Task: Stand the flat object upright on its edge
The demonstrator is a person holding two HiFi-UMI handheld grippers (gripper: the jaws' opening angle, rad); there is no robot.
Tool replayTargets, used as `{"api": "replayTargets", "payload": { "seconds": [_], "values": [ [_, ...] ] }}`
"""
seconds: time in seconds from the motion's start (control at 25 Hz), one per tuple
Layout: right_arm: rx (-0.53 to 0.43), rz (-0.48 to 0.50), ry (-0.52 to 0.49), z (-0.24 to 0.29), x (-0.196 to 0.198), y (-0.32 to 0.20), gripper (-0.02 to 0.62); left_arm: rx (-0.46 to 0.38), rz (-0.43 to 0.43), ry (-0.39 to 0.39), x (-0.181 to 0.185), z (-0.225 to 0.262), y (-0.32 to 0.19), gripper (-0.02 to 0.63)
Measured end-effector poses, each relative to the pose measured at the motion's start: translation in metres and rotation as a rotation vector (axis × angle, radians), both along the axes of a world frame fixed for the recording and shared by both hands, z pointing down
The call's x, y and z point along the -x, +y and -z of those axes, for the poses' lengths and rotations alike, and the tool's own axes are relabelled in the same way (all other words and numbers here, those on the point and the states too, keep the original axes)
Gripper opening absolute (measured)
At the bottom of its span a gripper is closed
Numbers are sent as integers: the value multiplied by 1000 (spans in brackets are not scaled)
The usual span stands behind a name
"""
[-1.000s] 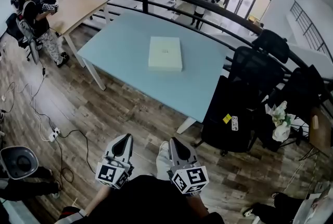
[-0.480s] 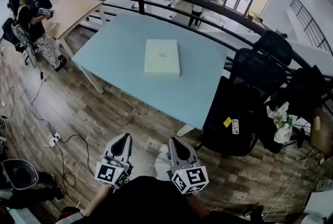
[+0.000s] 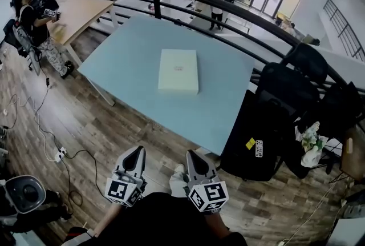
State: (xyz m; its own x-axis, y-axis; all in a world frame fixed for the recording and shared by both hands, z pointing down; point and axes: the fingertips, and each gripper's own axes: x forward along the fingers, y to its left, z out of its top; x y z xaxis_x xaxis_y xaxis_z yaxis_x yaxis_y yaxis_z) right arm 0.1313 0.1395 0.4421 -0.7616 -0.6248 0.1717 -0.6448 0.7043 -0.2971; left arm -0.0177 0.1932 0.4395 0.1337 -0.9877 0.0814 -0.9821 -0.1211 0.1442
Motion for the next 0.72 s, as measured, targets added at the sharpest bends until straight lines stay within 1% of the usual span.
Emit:
{"api": "replayTargets", "payload": {
  "seconds": [0.08, 0.16, 0.2, 0.32, 0.52, 0.72],
  "values": [
    [3, 10, 1, -1, 3, -13, 8, 7, 14, 1, 3, 0, -13, 3],
    [6, 20, 4, -2, 5, -25, 8, 31, 36, 2, 6, -2, -23, 3],
    [6, 24, 6, -2, 6, -31, 8, 31, 38, 2, 6, -2, -27, 3],
    [5, 33, 4, -2, 8, -48, 8, -7, 26, -10, 2, 6, -43, 3],
    [7, 59, -3, -3, 11, -71, 8, 5, 47, -28, 6, -4, -61, 3],
    [0, 69, 3, -1, 10, -93, 8, 0, 61, -21, 6, 5, -82, 3]
  ]
}}
